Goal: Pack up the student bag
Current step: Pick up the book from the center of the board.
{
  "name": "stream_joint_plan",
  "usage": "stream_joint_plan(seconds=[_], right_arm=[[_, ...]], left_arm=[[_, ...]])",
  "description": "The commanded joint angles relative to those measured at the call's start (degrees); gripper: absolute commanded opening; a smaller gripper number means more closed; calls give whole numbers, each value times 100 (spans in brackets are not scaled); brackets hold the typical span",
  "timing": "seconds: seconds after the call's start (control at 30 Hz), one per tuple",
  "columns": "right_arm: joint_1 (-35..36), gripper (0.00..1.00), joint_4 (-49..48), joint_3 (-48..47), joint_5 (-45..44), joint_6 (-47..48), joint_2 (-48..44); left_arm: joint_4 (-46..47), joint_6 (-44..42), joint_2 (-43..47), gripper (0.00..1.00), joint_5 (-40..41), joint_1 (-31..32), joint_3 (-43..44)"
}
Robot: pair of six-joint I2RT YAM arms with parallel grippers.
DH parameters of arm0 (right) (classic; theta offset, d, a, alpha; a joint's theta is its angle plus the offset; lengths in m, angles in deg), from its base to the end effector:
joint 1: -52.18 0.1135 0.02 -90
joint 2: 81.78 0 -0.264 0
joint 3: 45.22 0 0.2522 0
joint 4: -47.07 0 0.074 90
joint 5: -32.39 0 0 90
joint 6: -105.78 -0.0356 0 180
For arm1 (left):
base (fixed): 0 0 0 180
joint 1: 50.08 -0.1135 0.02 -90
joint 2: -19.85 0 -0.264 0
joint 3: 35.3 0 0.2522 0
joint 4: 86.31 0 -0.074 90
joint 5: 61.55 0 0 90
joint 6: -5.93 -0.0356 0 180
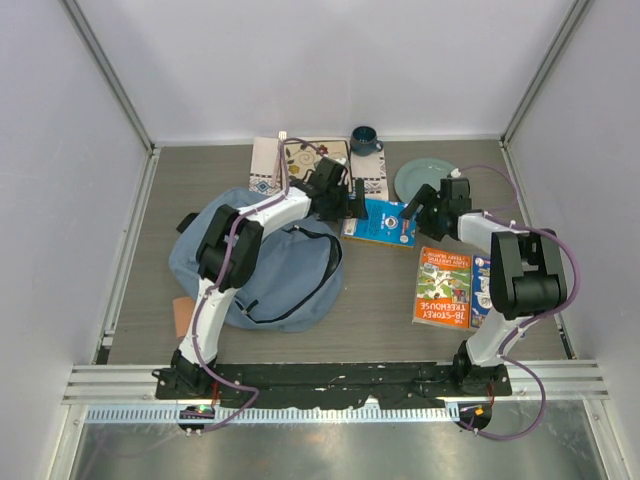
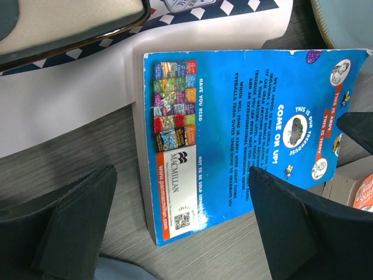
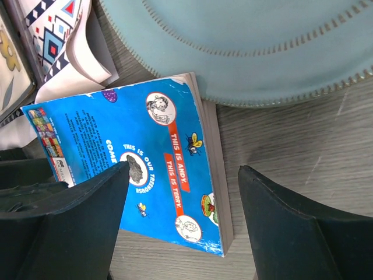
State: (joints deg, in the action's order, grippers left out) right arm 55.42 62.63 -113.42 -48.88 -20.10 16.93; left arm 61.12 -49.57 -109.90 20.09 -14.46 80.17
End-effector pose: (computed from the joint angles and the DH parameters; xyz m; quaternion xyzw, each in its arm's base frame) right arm 0.3521 0.0253 0.1678 0.2325 0.8955 0.1914 0.3278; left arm 0.4099 -0.3000 0.1746 0.0359 0.9272 -0.2662 0.2613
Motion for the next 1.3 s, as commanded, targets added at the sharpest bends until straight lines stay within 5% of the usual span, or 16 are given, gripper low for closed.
stream_joint_plan(seconds=[0.0,0.43,0.8,0.9,0.93,1.03,1.27], right_arm=[[-17,79,-549,-120,435,46,-1],[-17,32,-1849,389,1833,-288,-247],[-17,43,-2395,601,2448,-507,-125],[-8,34,-2632,688,2450,-709,-124],[-17,19,-2650,697,2423,-719,-151],[-17,1,-2414,654,2266,-649,-273],[-26,1,-1859,522,1869,-490,-906]], left_arm=[[202,39,-103,98,-403,-2,209],[571,232,-182,77,-1097,7,138],[615,285,-164,64,-1212,7,139],[633,312,-138,63,-1238,-2,121],[624,320,-129,63,-1229,-2,112],[607,312,-50,64,-1177,-2,86],[291,110,738,87,-598,-11,68]])
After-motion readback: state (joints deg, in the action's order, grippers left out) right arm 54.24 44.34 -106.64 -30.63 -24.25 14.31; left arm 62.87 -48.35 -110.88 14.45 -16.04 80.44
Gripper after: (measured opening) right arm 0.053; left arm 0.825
